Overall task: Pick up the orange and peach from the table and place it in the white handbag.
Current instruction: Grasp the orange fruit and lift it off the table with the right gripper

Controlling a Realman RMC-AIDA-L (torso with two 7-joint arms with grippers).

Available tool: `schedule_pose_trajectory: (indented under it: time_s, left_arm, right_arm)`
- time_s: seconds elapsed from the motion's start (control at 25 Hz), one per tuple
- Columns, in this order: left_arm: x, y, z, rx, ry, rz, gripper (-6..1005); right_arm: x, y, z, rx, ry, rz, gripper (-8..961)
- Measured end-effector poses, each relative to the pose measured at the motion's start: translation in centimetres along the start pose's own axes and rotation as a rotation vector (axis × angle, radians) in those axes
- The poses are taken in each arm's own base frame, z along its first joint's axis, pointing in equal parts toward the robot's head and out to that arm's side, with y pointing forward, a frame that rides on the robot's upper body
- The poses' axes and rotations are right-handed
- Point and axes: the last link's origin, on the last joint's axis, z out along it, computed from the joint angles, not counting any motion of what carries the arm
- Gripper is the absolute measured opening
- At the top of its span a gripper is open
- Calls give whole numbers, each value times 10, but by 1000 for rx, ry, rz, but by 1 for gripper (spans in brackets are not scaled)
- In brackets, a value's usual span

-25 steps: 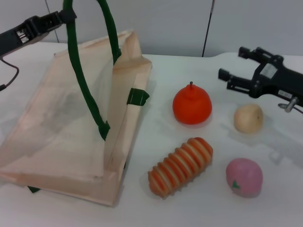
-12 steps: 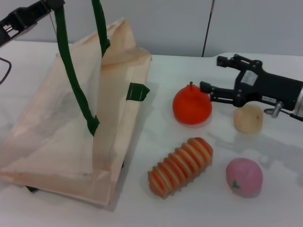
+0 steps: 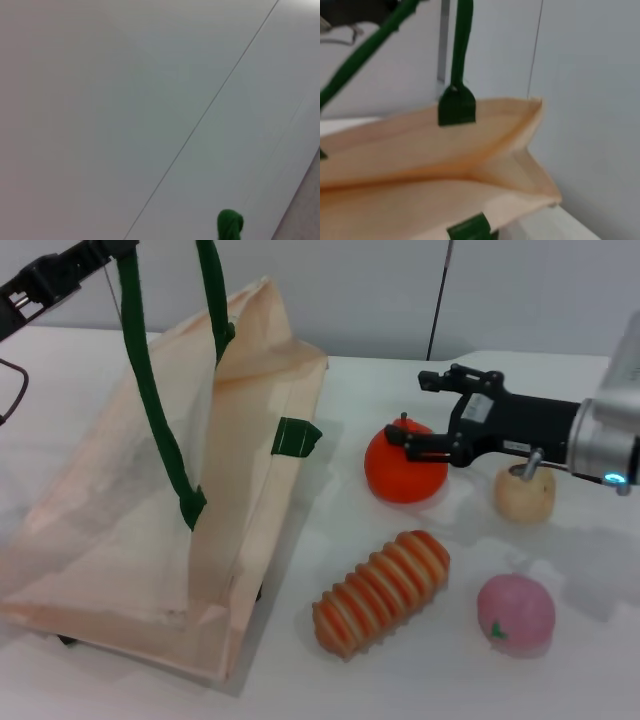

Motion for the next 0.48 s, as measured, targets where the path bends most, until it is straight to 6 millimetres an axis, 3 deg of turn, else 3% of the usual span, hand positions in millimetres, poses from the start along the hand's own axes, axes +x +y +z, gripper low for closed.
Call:
schedule_pose_trajectory:
  time_s: [0.48]
  left_arm:
    - [0,0,1,-5,3,2,120]
  right_arm:
    - [9,1,29,22,177,-48,885]
